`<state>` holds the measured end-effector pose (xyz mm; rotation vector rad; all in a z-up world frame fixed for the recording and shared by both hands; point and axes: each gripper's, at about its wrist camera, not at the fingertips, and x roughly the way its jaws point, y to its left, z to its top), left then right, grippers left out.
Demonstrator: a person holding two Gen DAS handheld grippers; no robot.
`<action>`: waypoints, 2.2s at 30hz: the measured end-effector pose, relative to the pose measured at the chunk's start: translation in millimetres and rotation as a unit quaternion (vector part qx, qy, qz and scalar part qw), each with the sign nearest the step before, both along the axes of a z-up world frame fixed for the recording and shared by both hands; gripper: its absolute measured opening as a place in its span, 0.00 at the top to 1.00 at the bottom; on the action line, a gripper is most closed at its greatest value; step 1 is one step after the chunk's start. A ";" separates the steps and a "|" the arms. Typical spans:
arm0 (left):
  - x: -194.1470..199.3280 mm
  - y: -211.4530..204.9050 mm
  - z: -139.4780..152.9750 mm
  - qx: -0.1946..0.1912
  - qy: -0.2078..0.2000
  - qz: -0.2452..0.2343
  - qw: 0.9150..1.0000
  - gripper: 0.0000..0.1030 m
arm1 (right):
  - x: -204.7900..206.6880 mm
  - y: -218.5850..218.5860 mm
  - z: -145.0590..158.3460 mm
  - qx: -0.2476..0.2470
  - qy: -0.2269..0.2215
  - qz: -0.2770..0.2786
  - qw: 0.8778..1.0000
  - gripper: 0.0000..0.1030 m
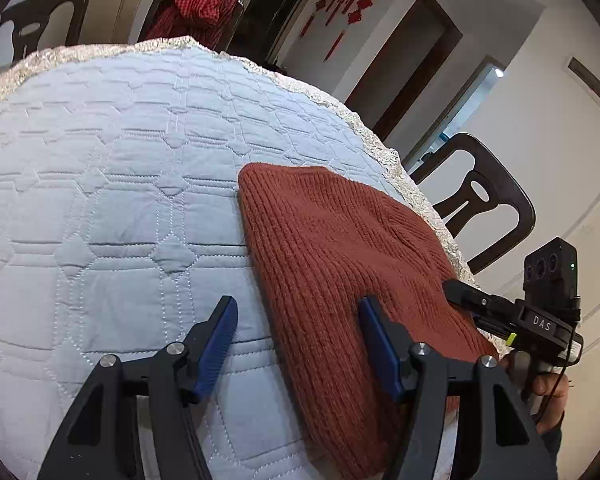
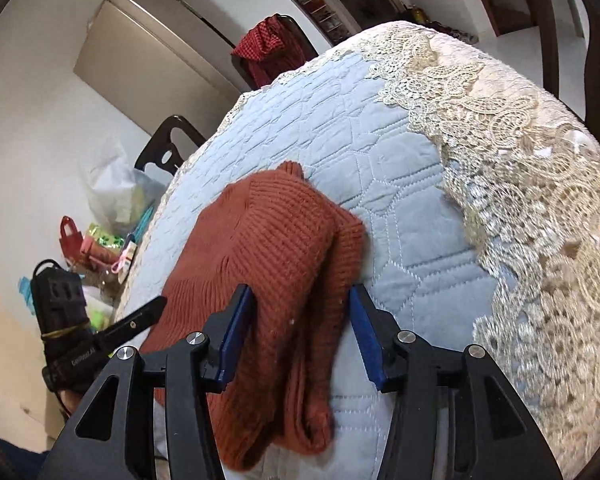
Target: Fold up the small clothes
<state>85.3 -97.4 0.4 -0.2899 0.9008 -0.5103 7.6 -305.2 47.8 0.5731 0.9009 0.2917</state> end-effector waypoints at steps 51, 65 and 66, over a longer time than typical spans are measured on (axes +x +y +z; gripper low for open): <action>48.0 160.8 13.9 0.108 -0.049 0.134 0.984 0.48 | 142.2 169.7 -19.9 0.048 0.009 0.161 0.986 0.65; 0.6 135.9 18.8 0.162 -0.073 0.159 0.971 0.56 | 72.7 203.3 13.7 -0.150 -0.066 0.204 0.965 0.91; -1.6 135.7 20.5 0.164 -0.076 0.161 0.970 0.56 | 74.8 199.9 9.5 -0.148 -0.057 0.201 0.967 0.91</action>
